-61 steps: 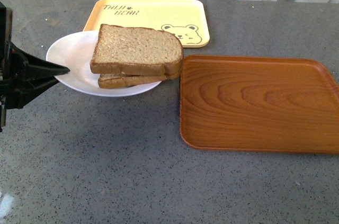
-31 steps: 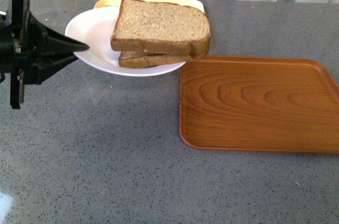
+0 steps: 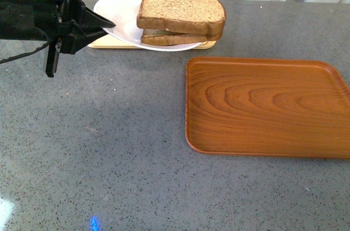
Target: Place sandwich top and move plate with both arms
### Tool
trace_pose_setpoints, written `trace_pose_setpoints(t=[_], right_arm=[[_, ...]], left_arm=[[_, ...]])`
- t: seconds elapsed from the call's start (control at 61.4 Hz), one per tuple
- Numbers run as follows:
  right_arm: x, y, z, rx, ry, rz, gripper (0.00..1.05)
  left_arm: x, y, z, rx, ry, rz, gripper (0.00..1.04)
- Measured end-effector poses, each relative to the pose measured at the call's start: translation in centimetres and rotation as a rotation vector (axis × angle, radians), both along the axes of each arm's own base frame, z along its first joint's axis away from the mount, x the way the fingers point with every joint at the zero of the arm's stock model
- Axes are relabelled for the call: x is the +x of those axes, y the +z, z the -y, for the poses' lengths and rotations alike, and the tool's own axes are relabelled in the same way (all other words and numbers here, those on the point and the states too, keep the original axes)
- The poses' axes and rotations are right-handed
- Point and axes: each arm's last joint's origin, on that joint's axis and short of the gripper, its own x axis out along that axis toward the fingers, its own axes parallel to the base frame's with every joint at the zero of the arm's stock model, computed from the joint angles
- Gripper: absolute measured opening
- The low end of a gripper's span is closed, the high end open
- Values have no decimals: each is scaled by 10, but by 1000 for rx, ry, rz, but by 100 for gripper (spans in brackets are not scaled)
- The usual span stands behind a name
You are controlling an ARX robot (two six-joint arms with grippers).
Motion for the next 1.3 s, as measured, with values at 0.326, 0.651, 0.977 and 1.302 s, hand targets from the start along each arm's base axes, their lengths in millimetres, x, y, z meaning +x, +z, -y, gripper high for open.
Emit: trace_pose_setpoints(t=[0.326,0.651,0.977,1.302], right_arm=[[0,0,0,0,0,0,96],[0,0,0,0,0,0,96],[0,0,0,0,0,0,96],[0,0,0,0,0,0,96]], left_arm=[[56,-20,14,0,-19,-16,2],[97,-29,20,-2,-20,-8,2],[115,-39,22,-2,-19,-25,2],[123,-47,17,10,-18,-34,20]])
